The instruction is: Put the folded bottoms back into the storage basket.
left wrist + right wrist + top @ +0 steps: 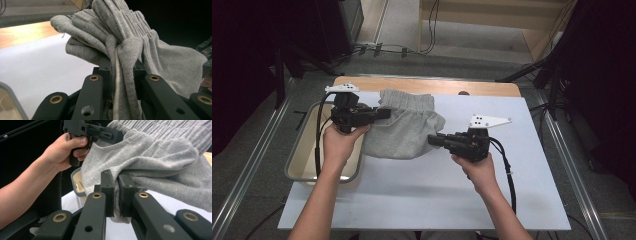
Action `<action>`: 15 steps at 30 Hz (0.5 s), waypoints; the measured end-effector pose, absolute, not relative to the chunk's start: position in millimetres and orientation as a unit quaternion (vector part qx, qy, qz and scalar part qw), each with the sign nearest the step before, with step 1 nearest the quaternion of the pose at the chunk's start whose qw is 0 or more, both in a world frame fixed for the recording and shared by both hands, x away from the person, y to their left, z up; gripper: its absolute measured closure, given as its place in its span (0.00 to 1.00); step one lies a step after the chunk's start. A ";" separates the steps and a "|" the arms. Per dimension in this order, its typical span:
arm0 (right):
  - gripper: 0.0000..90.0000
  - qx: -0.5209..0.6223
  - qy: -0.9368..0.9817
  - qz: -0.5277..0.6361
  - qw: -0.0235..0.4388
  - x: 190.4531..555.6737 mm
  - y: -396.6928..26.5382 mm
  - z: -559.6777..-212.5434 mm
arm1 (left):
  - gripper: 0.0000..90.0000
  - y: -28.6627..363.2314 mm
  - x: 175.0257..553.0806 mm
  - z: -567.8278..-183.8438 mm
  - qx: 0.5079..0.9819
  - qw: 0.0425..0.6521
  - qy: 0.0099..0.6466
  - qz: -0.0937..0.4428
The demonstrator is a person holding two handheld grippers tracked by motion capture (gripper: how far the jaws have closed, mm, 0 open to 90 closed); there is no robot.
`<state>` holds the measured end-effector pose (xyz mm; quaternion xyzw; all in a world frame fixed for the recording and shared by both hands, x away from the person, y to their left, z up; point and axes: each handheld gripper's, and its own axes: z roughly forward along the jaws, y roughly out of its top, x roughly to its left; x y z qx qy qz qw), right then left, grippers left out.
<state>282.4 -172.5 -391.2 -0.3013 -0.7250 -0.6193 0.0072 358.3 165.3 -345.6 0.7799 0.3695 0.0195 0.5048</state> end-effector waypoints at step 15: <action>0.92 -0.286 -0.730 -0.621 0.011 288.5 -147.6 -384.6 | 0.85 193.3 354.5 -339.3 0.775 0.503 0.383 0.030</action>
